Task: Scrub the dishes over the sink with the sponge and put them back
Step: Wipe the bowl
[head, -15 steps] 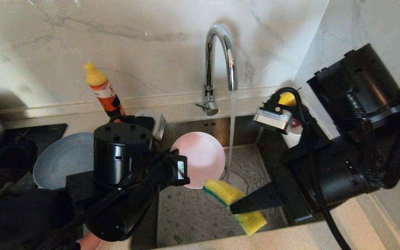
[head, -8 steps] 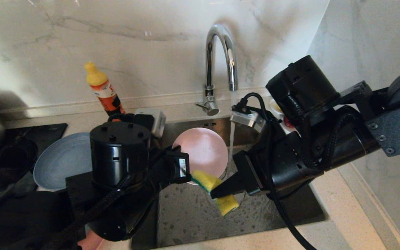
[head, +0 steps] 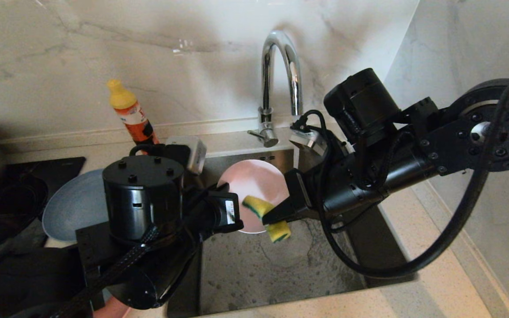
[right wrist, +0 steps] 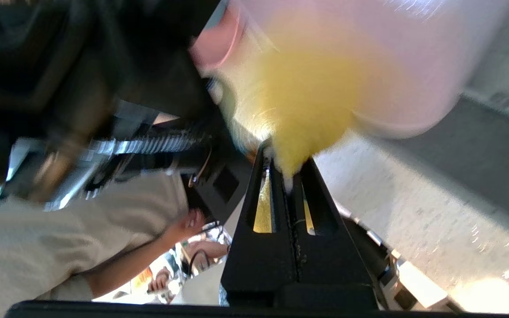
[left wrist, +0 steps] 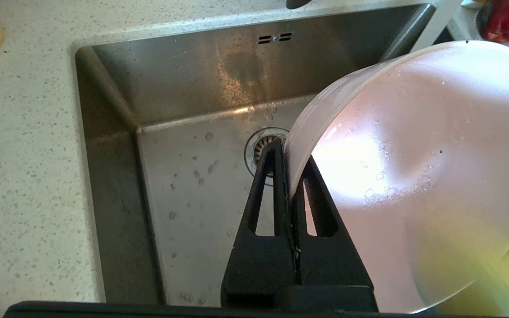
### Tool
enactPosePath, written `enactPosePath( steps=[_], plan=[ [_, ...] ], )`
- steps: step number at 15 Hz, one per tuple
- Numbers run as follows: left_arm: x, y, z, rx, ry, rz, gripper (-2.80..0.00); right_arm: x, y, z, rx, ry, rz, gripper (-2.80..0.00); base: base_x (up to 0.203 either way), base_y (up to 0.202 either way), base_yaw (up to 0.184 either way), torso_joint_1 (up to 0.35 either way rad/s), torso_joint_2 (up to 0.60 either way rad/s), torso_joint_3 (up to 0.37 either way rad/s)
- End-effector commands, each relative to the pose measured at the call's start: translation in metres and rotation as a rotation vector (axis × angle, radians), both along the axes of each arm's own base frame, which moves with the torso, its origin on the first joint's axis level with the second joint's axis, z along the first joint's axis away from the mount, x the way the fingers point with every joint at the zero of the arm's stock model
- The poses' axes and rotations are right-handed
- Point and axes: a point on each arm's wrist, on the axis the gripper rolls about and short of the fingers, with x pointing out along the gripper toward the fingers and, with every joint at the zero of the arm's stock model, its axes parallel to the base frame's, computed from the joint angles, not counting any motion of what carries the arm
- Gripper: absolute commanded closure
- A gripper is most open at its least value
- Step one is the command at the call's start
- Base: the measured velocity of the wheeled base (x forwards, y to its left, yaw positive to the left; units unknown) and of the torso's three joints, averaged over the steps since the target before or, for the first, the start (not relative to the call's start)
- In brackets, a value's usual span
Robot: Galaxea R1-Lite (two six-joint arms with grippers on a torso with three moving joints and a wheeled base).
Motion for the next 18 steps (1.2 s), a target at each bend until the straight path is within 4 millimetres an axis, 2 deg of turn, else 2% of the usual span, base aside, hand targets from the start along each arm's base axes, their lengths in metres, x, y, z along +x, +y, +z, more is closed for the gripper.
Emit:
enactPosePath(
  steps=[1, 5, 10, 12, 14, 18],
  plan=[
    [-0.001, 0.000, 0.001, -0.005, -0.005, 0.002, 0.00, 0.009, 0.002, -0.004, -0.004, 0.011, -0.012, 0.00, 0.000, 0.000, 0.000, 0.000, 0.00, 0.000],
    [-0.002, 0.000, -0.001, 0.000, 0.001, -0.003, 0.00, 0.015, 0.009, -0.005, -0.007, 0.016, -0.008, 0.00, 0.000, 0.000, 0.000, 0.000, 0.00, 0.000],
    [-0.002, -0.001, -0.001, -0.001, 0.002, -0.006, 0.00, 0.004, 0.025, -0.009, -0.020, 0.028, 0.047, 0.00, 0.000, 0.000, 0.000, 0.000, 0.00, 0.000],
    [-0.002, -0.001, -0.001, -0.003, 0.000, -0.007, 0.00, 0.008, 0.033, -0.013, -0.022, 0.029, 0.053, 0.00, 0.000, 0.000, 0.000, 0.000, 0.00, 0.000],
    [-0.003, 0.000, -0.001, -0.004, 0.000, -0.006, 0.00, 0.014, 0.036, -0.006, -0.009, 0.007, 0.039, 0.00, 0.000, 0.000, 0.000, 0.000, 0.00, 0.000],
    [-0.004, 0.003, -0.001, -0.022, -0.017, -0.005, 0.00, 0.026, 0.022, 0.007, 0.007, -0.022, -0.014, 0.00, 0.000, 0.000, 0.000, 0.000, 0.00, 0.000]
  ],
)
